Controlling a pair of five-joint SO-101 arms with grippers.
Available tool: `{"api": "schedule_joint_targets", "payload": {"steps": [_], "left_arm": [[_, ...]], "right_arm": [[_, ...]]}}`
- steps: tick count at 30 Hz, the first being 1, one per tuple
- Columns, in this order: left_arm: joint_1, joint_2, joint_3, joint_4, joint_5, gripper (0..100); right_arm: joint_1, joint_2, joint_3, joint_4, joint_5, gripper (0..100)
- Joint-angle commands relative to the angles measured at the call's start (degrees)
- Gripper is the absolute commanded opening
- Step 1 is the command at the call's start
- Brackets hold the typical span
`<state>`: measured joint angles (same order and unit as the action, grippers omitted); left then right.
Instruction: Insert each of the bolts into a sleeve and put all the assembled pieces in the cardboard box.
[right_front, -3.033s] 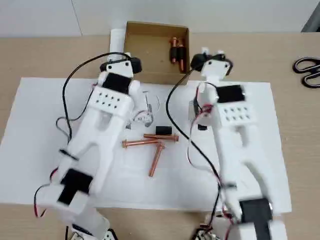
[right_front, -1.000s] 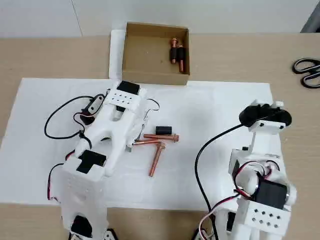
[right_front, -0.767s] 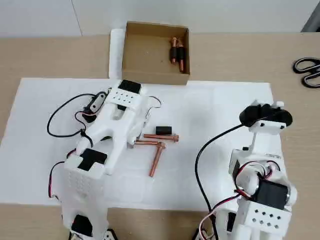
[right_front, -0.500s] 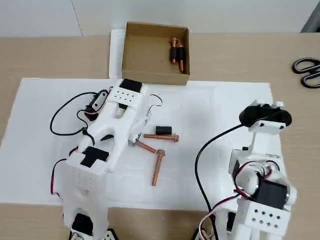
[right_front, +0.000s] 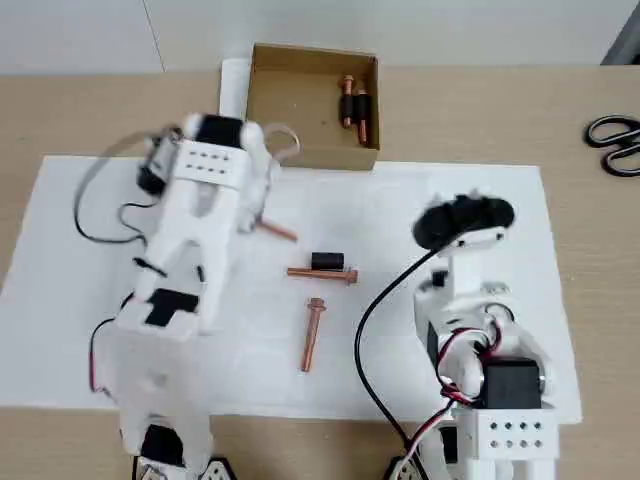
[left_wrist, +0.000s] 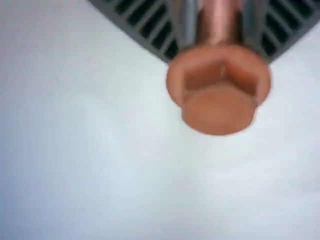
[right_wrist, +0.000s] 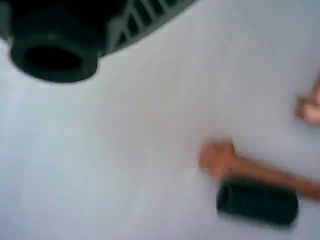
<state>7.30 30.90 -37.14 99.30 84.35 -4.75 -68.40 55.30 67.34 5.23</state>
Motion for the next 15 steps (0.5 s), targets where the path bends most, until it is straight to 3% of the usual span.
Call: {"api": "schedule_joint_targets", "payload": {"steps": [1,9,15], "left_arm": [[-1.05,-10.11,-5.41,1.05,-8.26,1],[0.62,-23.65,-2.51,1.05,-28.84,1],[2.02,-34.20,4.18,0.97,-47.21,1]], "right_arm": [[-4.09,-0.75,-0.26,-11.38,0.18,0.5],[-13.23,-0.75,13.89,-42.95,0.18,0.5],[-15.08,-0.75,24.62,-64.75,0.26,0.5]]}}
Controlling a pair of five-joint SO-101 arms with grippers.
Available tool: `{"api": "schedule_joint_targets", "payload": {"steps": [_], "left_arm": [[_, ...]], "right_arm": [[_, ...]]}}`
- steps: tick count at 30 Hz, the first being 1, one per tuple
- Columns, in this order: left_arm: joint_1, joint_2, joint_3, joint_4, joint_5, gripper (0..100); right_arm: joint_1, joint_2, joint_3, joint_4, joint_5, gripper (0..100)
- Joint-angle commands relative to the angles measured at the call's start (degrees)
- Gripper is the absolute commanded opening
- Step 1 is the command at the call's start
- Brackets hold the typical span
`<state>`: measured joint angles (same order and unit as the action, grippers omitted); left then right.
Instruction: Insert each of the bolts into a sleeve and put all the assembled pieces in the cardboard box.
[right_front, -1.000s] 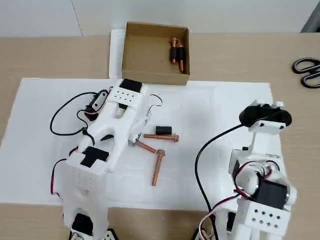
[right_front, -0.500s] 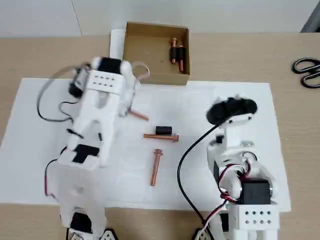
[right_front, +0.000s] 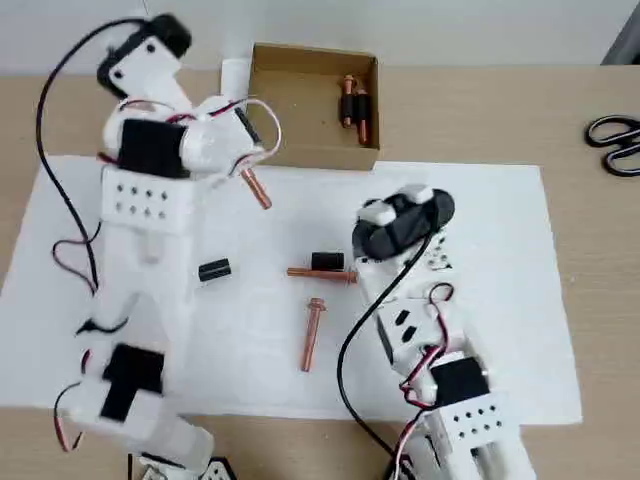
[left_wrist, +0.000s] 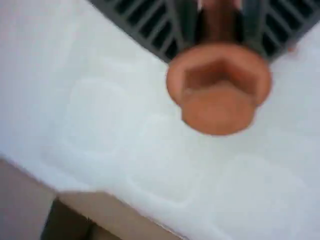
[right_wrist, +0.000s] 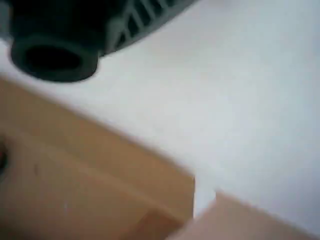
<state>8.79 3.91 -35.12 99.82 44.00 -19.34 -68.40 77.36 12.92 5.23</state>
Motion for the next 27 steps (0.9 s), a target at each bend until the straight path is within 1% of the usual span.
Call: {"api": "schedule_joint_targets", "payload": {"steps": [1,3,4,7,10,13,18,21,24,27], "left_arm": [[0.79,-9.23,3.82,0.26,-8.70,1],[1.67,-13.45,6.73,-1.14,-11.60,1],[2.29,-15.47,8.57,-3.16,-12.75,1],[4.75,-22.42,15.52,-12.66,-16.88,1],[9.49,-29.54,28.18,-24.35,-22.51,1],[13.54,-37.80,42.24,-37.01,-24.00,1],[16.26,-51.25,63.43,-62.86,-27.08,1],[17.05,-58.02,73.10,-74.64,-27.52,1],[17.14,-63.38,79.60,-81.76,-27.52,1],[16.88,-67.52,83.03,-84.66,-28.04,1]], "right_arm": [[-0.48,-0.75,3.87,-12.97,0.26,0.5],[-0.48,-0.75,5.54,-17.54,0.26,0.5],[-0.48,-0.75,5.89,-19.30,0.26,0.5],[-0.48,-0.31,6.07,-22.55,0.26,0.5],[-0.48,-0.31,6.15,-23.69,0.26,0.5],[-1.36,-0.66,6.24,-24.84,0.26,0.5],[-4.44,-0.66,6.24,-24.84,0.35,0.5],[-5.14,-0.66,6.24,-24.92,0.26,0.5],[-5.14,-0.66,7.03,-27.21,0.35,0.5],[-5.14,-0.66,10.20,-31.43,0.53,0.5]]}}
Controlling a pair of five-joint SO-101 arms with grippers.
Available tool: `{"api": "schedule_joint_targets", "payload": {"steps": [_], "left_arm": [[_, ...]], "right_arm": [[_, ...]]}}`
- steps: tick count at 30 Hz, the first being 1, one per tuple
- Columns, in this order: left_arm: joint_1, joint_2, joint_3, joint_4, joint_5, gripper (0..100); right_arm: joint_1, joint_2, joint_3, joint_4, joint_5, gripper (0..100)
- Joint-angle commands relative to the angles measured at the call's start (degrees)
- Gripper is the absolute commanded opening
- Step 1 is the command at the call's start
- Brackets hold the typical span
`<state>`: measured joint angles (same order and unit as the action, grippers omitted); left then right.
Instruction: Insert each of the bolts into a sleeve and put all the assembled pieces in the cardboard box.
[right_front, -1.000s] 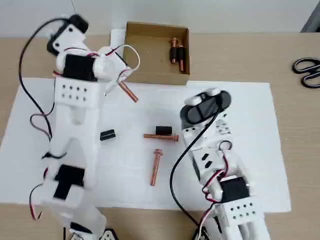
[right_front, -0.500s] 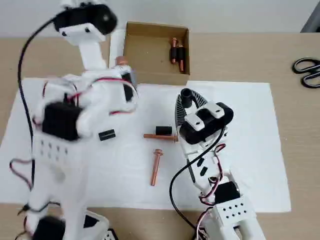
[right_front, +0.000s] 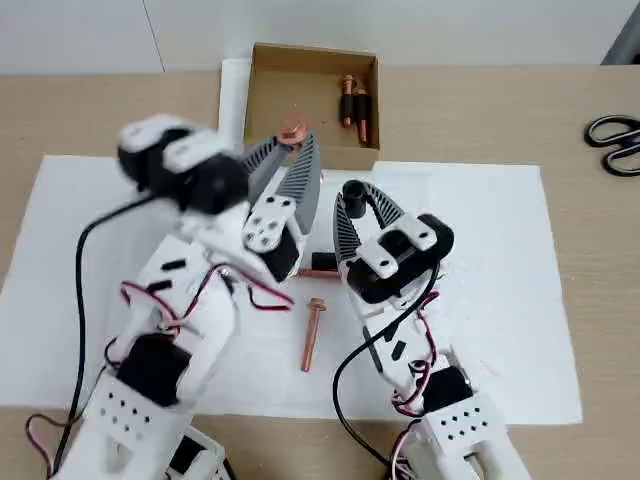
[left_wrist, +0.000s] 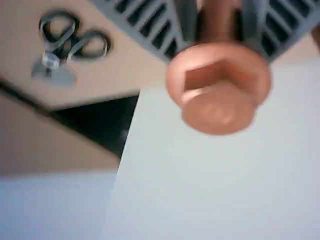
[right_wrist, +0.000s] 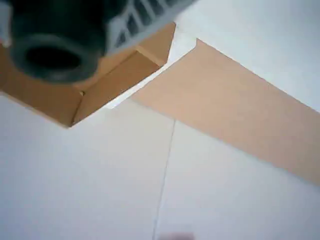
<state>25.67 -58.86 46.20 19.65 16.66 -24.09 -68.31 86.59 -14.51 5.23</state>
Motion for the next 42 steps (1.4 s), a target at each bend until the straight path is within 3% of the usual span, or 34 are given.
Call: {"api": "schedule_joint_targets", "payload": {"steps": [1,10,19,28,34,42], "left_arm": [[0.00,-5.71,2.42,-4.48,-1.58,1],[0.70,-8.09,6.11,-5.45,-3.69,1],[6.33,-8.00,6.11,-7.82,-3.78,1],[6.33,-8.00,11.38,-7.74,-3.96,1],[6.24,-8.00,11.65,-7.82,-11.16,1],[5.80,-8.44,11.47,-7.91,-12.04,1]], "right_arm": [[-0.40,-0.75,2.20,-5.32,0.53,0.5],[-0.40,-0.75,5.36,-13.49,0.53,0.5],[-5.41,-0.40,4.13,-13.32,0.53,0.5],[-5.58,-0.75,1.05,-13.32,0.70,0.5],[-8.13,-0.84,0.53,-13.76,9.85,0.5],[-9.63,-0.84,0.53,-13.76,10.20,0.5]]}}
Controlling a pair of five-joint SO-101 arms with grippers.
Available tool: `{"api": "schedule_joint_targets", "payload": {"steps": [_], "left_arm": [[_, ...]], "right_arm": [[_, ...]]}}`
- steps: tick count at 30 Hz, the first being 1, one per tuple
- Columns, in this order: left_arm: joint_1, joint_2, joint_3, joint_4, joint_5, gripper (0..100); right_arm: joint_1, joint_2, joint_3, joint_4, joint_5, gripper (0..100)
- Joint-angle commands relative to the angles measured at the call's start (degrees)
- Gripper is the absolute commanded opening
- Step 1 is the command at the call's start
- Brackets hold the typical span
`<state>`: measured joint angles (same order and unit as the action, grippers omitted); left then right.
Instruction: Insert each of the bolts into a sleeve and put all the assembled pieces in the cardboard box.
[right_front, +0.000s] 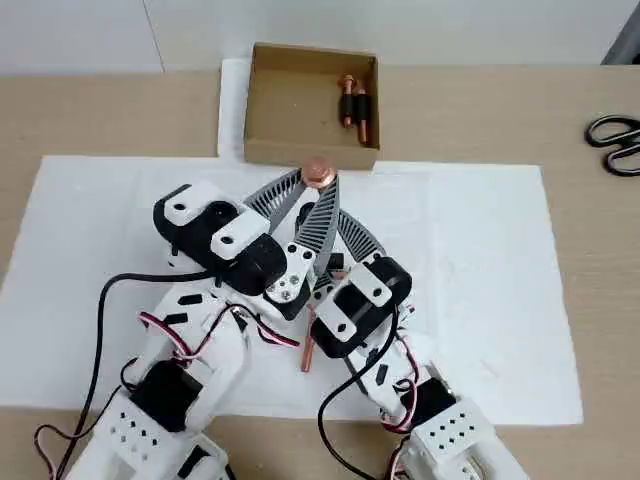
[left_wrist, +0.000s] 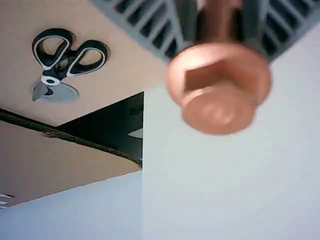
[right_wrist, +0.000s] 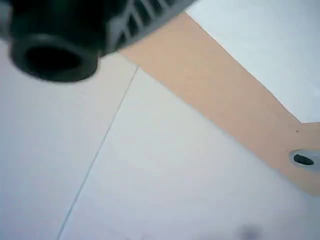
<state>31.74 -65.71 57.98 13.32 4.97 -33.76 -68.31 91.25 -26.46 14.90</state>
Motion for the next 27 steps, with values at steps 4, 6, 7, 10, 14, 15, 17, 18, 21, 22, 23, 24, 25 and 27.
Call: {"api": "schedule_joint_targets", "payload": {"steps": [4,6,7,10,14,15,17,18,21,22,23,24,25,27], "left_arm": [[-4.22,-1.67,-0.57,-1.58,-0.18,1],[-5.10,-1.67,-0.57,-1.58,0.09,1],[-5.01,-1.67,-0.57,-1.58,0.09,1],[-3.78,-1.58,-0.40,-1.58,0.09,1],[-1.58,-1.41,-0.31,-1.58,0.09,1],[-1.23,-1.32,-0.31,-1.58,0.09,1],[-0.88,-1.23,-0.04,-1.58,0.09,1],[-0.88,-1.23,-0.04,-1.58,0.18,1],[-0.70,-1.58,-0.75,-1.85,0.26,1],[-0.70,-1.67,-1.63,-2.73,0.62,1],[-0.79,-1.67,-2.86,-3.43,0.97,1],[-1.14,-1.41,-4.26,-3.60,0.88,1],[-1.49,-1.23,-5.23,-3.60,0.88,1],[-1.49,-1.23,-6.02,-3.60,0.88,1]], "right_arm": [[1.45,-0.92,-4.13,-1.80,0.53,0.5],[2.95,-0.92,-4.13,-1.80,0.35,0.5],[3.21,-1.27,-4.13,-1.80,0.26,0.5],[3.03,-3.91,-4.13,-1.80,0.26,0.5],[3.12,-6.46,-3.60,-1.27,0.26,0.5],[3.12,-6.55,-3.60,-1.27,0.26,0.5],[3.12,-6.64,-3.60,-1.27,0.26,0.5],[3.12,-6.64,-3.60,-1.27,0.26,0.5],[3.21,-6.55,-3.60,-1.27,0.26,0.5],[3.21,-6.55,-3.52,-1.27,0.26,0.5],[3.30,-6.46,-3.52,-0.84,0.26,0.5],[3.30,-6.46,-3.52,0.13,0.26,0.5],[3.21,-6.55,-3.43,1.01,0.26,0.5],[3.21,-6.81,-3.25,1.89,0.26,0.5]]}}
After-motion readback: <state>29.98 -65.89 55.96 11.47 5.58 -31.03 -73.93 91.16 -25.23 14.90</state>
